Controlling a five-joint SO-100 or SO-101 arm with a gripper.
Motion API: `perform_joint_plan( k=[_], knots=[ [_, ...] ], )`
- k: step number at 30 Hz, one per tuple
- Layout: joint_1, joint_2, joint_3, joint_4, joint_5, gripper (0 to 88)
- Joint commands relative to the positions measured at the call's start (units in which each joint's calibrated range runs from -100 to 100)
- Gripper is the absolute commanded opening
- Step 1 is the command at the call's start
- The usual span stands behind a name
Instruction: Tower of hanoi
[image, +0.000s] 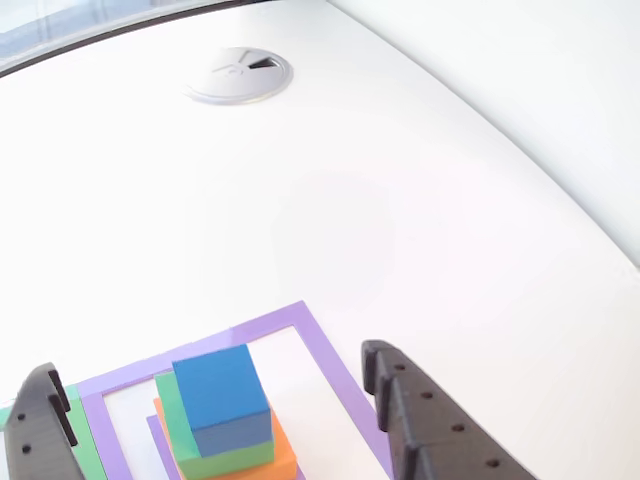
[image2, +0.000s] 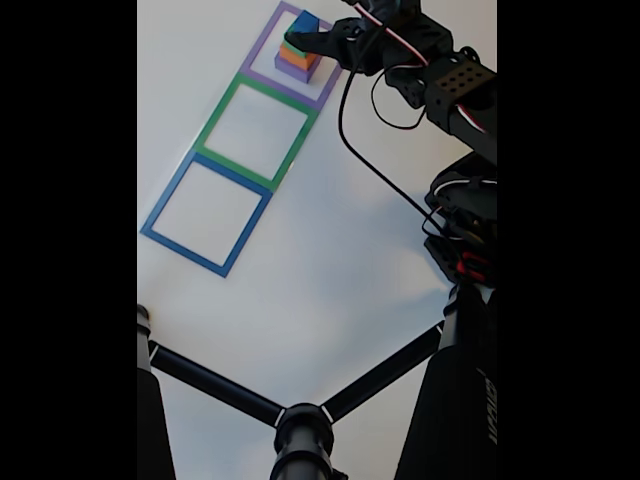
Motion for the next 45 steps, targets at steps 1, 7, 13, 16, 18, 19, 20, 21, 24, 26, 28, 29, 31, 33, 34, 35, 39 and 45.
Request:
perform_joint_plan(
  k=[1, 7, 13, 16, 18, 19, 20, 21, 24, 26, 28, 29, 31, 33, 34, 35, 39, 45],
  knots=[
    [-1.2, 3.4, -0.4, -6.5, 0.5, 35.8],
    [-1.8, 9.1, -0.5, -12.7, 0.5, 35.8],
    [-3.4, 12.7, 0.0, -17.1, 0.5, 35.0],
    [-3.8, 14.7, -0.2, -18.9, 0.5, 34.1],
    [-4.0, 16.2, -0.3, -20.1, 0.5, 33.8],
    [-4.0, 16.8, -0.3, -20.6, 0.5, 33.4],
    [-4.1, 17.1, -0.4, -20.8, 0.5, 33.3],
    [-4.1, 17.4, -0.4, -21.1, 0.5, 33.2],
    [-4.3, 18.0, -0.3, -21.3, 0.5, 32.6],
    [-4.5, 18.7, 0.0, -22.0, 0.5, 32.1],
    [-4.9, 19.4, 0.0, -22.5, 0.5, 31.0],
    [-5.1, 19.9, 0.0, -22.9, 0.5, 30.7],
    [-5.5, 21.0, 0.0, -24.2, 0.5, 30.0],
    [-6.0, 21.7, -0.2, -24.9, 0.5, 29.2],
    [-6.3, 21.9, -0.2, -25.1, 0.5, 29.0],
    [-6.5, 21.9, -0.2, -25.1, 0.5, 28.9],
    [-7.1, 22.0, 0.1, -25.2, 0.5, 26.9],
    [-7.2, 22.0, 0.7, -25.4, 0.5, 20.9]
  ],
)
